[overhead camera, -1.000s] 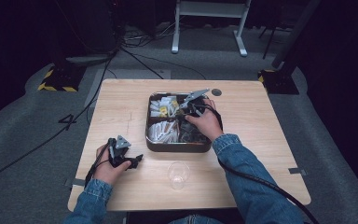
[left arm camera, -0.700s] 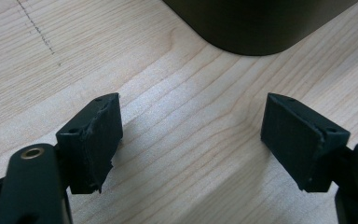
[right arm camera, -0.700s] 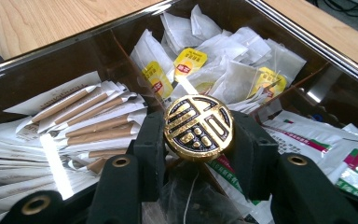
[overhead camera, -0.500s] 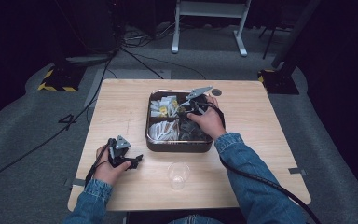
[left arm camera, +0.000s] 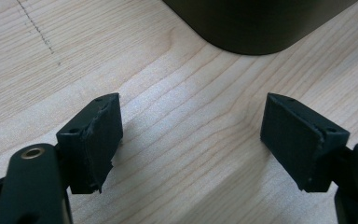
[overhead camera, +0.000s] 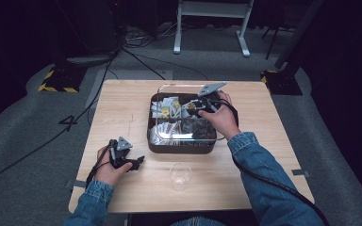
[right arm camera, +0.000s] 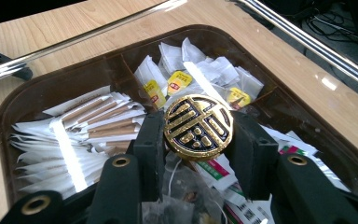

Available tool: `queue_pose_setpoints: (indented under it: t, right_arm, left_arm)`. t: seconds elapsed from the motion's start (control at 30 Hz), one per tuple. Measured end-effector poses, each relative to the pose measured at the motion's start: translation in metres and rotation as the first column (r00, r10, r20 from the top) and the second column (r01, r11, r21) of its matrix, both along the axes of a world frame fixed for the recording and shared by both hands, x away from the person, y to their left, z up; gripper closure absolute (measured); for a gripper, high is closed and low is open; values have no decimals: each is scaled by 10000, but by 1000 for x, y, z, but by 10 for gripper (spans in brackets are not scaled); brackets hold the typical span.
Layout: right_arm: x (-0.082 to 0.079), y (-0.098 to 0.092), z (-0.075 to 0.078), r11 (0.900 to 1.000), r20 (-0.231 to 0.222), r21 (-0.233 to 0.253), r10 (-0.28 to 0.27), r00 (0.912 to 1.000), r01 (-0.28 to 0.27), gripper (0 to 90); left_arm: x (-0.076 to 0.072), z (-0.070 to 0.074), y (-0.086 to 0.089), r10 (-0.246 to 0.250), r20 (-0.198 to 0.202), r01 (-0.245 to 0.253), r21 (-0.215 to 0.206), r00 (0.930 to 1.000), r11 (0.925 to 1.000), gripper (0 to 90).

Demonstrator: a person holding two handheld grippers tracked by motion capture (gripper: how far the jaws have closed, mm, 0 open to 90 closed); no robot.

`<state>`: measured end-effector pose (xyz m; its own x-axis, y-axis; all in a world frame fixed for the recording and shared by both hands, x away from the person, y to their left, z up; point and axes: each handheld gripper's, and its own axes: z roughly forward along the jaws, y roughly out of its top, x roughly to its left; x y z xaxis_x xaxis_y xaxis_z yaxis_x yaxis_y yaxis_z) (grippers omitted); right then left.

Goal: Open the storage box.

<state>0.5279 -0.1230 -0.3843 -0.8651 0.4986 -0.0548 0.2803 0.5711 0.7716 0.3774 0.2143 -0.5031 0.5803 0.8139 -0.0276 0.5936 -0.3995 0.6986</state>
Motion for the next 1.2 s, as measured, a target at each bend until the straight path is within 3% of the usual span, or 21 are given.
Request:
queue_pose_setpoints:
  t: [0.23,0.67,0.93,1.2]
  right_arm:
    - [-4,-13,7,9999,99,115,-12,10000,11,588]
    - [-17,-67,17,9976,312,259,-655,9974,647,587]
    - [-24,-98,10,9937,228,435,-1040,9943,1030,587]
    - [-30,-130,4,9904,193,312,-1350,9907,1343,588]
  left_arm:
    - [-2,0,1,-72,8,72,-3,10000,10000,215]
    - [-3,0,4,-18,122,18,-18,9999,10000,276]
    - [-4,0,4,-9,108,9,12,9999,10000,274]
    - [-7,0,2,119,119,-119,-31,9999,9999,274]
